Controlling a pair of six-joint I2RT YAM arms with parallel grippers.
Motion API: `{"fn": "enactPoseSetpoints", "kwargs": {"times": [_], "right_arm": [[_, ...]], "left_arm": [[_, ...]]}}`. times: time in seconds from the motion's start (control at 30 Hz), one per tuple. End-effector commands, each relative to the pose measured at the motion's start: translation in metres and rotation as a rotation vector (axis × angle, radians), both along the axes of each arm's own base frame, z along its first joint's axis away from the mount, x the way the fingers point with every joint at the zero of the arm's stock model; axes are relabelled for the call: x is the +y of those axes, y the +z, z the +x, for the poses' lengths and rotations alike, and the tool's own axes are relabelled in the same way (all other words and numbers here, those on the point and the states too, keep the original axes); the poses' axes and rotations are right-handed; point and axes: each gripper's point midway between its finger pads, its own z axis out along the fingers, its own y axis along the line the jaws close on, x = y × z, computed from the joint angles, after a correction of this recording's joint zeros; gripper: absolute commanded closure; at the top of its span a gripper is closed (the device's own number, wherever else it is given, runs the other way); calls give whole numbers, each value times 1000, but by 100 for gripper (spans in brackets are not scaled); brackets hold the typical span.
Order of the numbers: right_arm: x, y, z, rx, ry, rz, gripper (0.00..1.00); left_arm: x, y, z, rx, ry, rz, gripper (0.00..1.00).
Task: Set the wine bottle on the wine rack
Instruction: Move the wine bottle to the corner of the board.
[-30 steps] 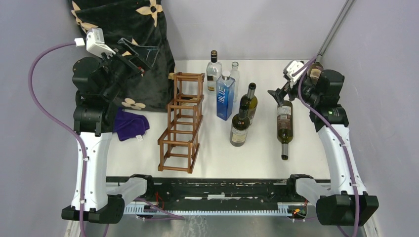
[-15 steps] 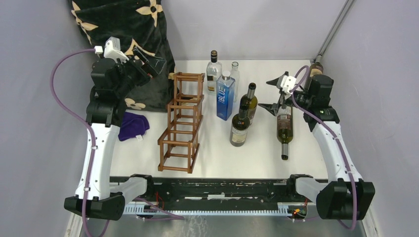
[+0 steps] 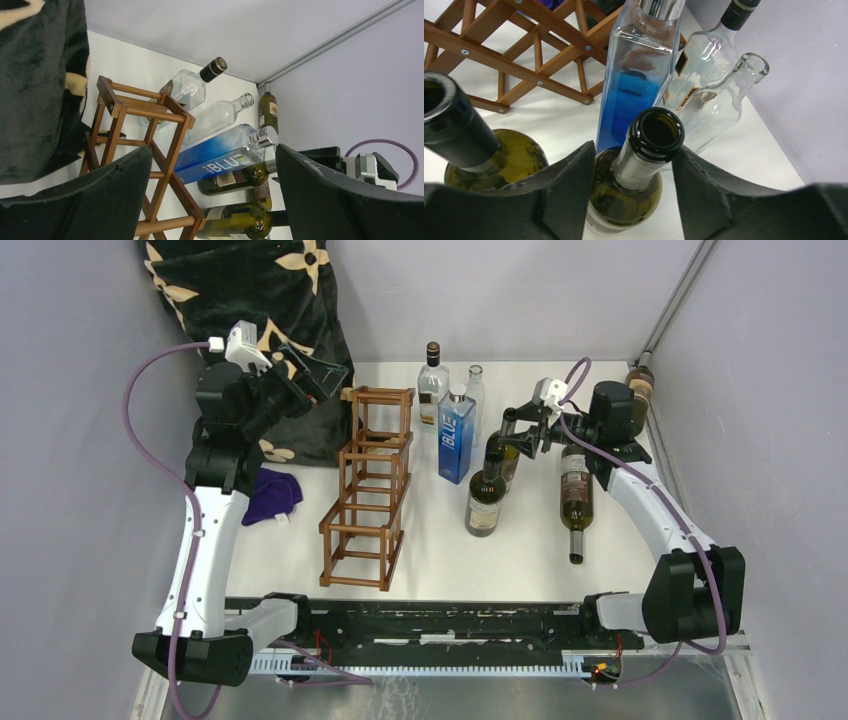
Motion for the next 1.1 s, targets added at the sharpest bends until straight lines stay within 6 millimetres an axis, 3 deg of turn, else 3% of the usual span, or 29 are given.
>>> {"fn": "enactPoseSetpoints", "kwargs": {"times": [0.0, 0.23, 0.37, 0.43, 0.6, 0.83, 1.07], "right_arm": [[5, 11, 9, -39, -2, 38, 43], [10, 11, 2, -38, 48, 66, 80], [9, 22, 5, -22, 33, 107, 93], [-1, 32, 13, -25, -19, 150, 95], [-50, 63, 58, -33, -235, 292, 98], [-126, 83, 141, -111, -596, 363, 100], [-192, 85, 210, -183, -851, 352, 99]], "left_arm": [[-9, 19, -3, -62, -53, -48, 2], [-17, 15, -10, -129, -105, -57, 4], [-23, 14, -11, -158, -137, -58, 5], [-28, 13, -11, -165, -155, -58, 6], [-43, 13, -12, -191, -202, -41, 7], [-56, 9, -11, -218, -224, 3, 7], [-63, 4, -10, -222, -222, 28, 8]]}}
